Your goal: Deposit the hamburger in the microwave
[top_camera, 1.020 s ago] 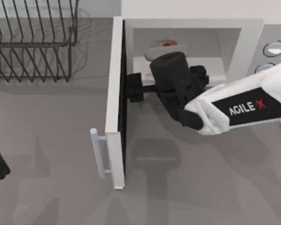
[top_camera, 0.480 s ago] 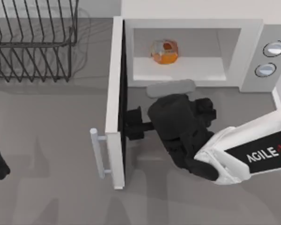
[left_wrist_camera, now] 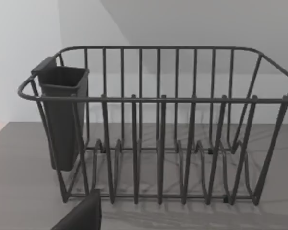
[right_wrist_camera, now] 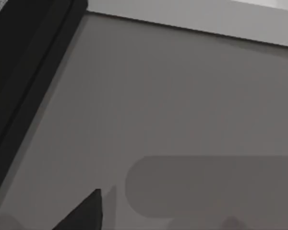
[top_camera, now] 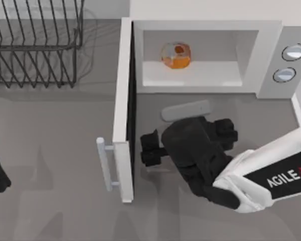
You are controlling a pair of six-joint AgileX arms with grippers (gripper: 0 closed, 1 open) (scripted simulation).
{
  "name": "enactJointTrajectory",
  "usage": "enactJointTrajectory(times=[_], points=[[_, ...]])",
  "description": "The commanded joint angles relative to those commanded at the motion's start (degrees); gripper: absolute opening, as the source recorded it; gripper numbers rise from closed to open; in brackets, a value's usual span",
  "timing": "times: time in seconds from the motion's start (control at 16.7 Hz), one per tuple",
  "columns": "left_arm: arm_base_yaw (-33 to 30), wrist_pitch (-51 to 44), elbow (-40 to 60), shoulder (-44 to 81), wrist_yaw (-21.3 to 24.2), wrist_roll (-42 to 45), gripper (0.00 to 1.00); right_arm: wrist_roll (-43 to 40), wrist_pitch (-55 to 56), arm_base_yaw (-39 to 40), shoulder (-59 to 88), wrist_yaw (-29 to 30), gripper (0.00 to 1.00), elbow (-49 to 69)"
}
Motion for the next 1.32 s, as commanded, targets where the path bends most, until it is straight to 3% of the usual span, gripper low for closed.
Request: enactJointTrajectory(times=[0.42, 0.9, 1.32], points=[[0.0, 0.0, 0.0, 0.0, 0.0, 0.0, 1.00, 1.0, -1.5, 0.3, -3.1, -1.0, 1.00, 2.8], [0.0, 0.0, 0.0, 0.0, 0.0, 0.0, 1.00, 2.7, -14.3, 1.3, -6.1, -4.0, 1.00, 3.5], [0.0, 0.0, 0.0, 0.0, 0.0, 0.0, 1.00, 1.0, -22.8, 0.2, -12.4, -2.3, 1.00, 5.9]])
